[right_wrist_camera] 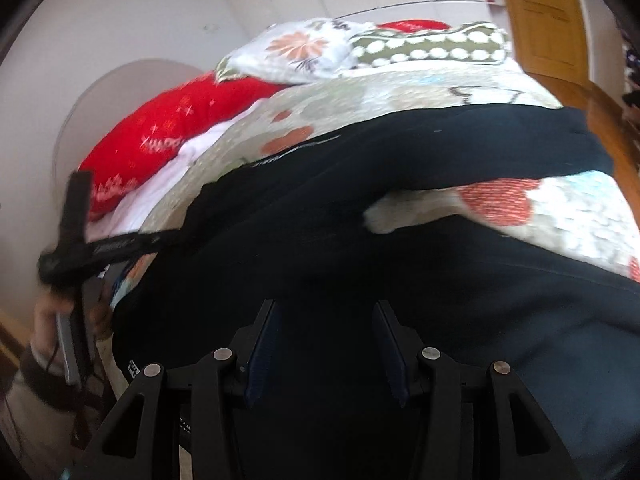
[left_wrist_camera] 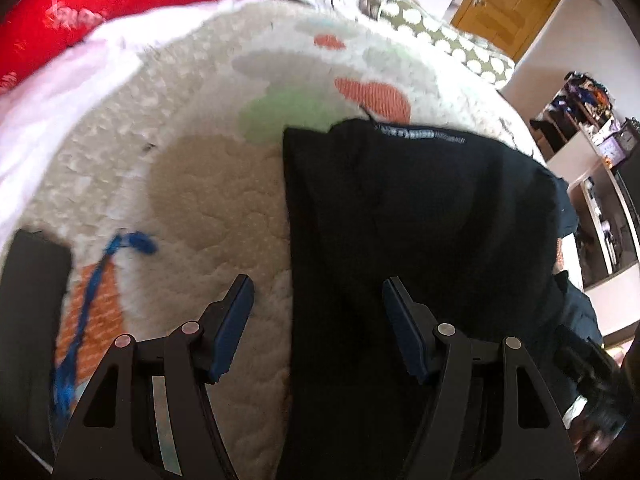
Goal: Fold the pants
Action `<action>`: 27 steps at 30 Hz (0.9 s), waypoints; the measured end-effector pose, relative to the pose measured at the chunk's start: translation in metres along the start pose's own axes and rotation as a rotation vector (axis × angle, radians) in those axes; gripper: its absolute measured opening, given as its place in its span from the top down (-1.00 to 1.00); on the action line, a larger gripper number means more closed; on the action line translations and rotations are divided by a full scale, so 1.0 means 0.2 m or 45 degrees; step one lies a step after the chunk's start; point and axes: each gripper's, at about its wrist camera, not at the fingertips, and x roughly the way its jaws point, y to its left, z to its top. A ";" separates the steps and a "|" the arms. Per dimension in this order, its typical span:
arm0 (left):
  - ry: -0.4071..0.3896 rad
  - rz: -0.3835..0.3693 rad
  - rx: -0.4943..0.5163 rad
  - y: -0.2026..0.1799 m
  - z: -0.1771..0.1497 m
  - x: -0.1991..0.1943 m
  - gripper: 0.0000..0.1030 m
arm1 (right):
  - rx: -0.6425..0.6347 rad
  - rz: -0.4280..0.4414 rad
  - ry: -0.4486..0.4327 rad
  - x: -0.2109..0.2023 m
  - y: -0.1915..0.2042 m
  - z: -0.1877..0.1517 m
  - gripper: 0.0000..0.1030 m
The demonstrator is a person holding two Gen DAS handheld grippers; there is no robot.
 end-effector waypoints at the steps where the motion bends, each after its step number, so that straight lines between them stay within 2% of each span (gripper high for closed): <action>1: 0.006 0.008 0.036 -0.02 0.01 0.01 -0.30 | -0.005 0.002 0.010 0.02 0.01 0.00 0.09; 2: 0.003 0.017 0.077 -0.03 0.02 0.02 -0.27 | -0.006 0.001 0.021 0.04 0.01 0.00 0.09; 3: -0.003 0.012 0.115 -0.05 0.03 0.03 0.06 | -0.002 0.001 0.033 0.07 0.01 0.00 0.09; 5: 0.003 -0.008 0.142 -0.07 0.04 0.04 0.24 | 0.000 0.001 0.031 0.10 0.02 0.00 0.09; 8: -0.043 0.016 0.158 -0.04 0.11 0.03 0.78 | 0.008 0.008 0.025 0.10 0.02 0.02 0.08; 10: -0.039 -0.037 0.130 -0.01 0.17 0.04 0.83 | 0.012 0.021 0.025 0.10 0.03 0.04 0.08; 13: -0.100 -0.009 0.121 0.03 0.23 0.02 0.87 | 0.003 0.039 0.023 0.11 0.05 0.06 0.09; 18: -0.138 -0.017 0.066 0.09 0.25 0.00 0.91 | -0.026 0.079 0.018 0.13 0.10 0.08 0.09; 19: -0.154 0.006 0.050 0.11 0.25 -0.01 1.00 | -0.034 0.086 0.028 0.15 0.12 0.08 0.09; 20: -0.181 0.086 0.039 0.13 0.24 -0.02 1.00 | -0.049 0.095 0.057 0.19 0.13 0.08 0.08; 21: -0.162 0.098 0.019 0.17 0.24 0.00 1.00 | -0.069 0.085 0.092 0.23 0.14 0.06 0.07; 23: -0.118 0.042 -0.005 0.21 0.21 0.02 1.00 | -0.133 0.047 0.097 0.25 0.17 0.05 0.07; 24: -0.130 0.039 -0.003 0.23 0.20 0.00 1.00 | -0.149 0.047 0.100 0.23 0.17 0.06 0.07; 27: -0.153 -0.017 0.012 0.23 0.20 -0.05 1.00 | -0.158 0.128 0.093 0.16 0.15 0.14 0.07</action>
